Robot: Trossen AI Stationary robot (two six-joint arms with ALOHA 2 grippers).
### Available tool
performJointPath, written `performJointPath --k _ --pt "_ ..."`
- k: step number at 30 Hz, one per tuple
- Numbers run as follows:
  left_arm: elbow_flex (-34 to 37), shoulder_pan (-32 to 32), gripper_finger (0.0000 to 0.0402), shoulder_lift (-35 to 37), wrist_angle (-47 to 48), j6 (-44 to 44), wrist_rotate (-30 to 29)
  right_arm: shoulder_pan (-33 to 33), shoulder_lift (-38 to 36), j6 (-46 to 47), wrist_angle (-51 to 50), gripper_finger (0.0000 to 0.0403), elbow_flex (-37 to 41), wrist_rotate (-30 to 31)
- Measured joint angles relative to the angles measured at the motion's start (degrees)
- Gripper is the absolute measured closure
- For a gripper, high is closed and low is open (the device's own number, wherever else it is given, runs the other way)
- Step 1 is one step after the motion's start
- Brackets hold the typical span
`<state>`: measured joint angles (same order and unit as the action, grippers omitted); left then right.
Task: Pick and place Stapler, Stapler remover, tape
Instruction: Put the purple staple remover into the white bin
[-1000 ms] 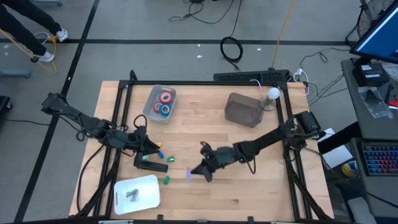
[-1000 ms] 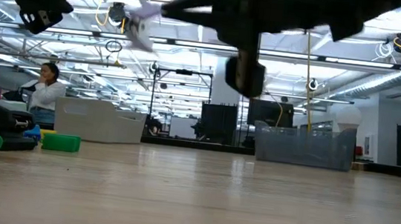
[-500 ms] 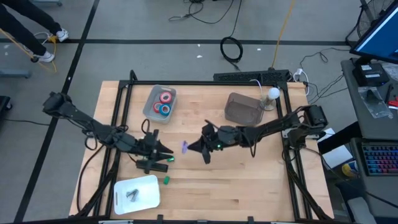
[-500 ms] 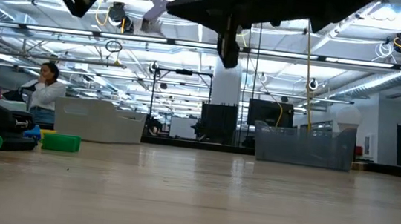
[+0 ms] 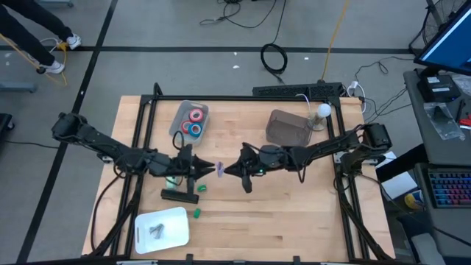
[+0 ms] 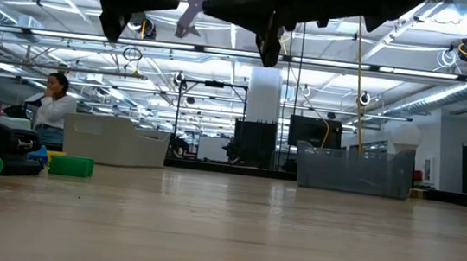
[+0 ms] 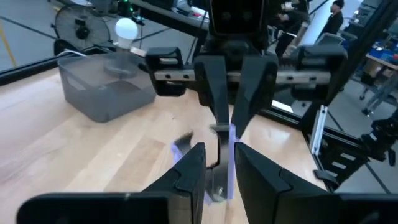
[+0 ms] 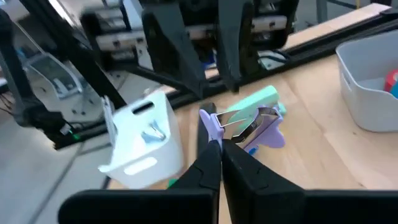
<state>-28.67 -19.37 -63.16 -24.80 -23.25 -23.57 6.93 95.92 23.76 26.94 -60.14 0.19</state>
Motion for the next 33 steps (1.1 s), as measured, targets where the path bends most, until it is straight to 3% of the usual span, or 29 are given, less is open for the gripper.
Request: performJointPath --k 16,33 --pt "-1.55 0.8 0.0314 -0.12 0.21 -2.04 1.07 -0.6 0.07 -5.2 -0.24 0.0403 0.0 3.06" --pt "-3.48 0.8 0.0314 -5.99 0.68 -2.77 1.22 -0.49 0.07 -7.51 -0.64 0.0403 0.02 5.84"
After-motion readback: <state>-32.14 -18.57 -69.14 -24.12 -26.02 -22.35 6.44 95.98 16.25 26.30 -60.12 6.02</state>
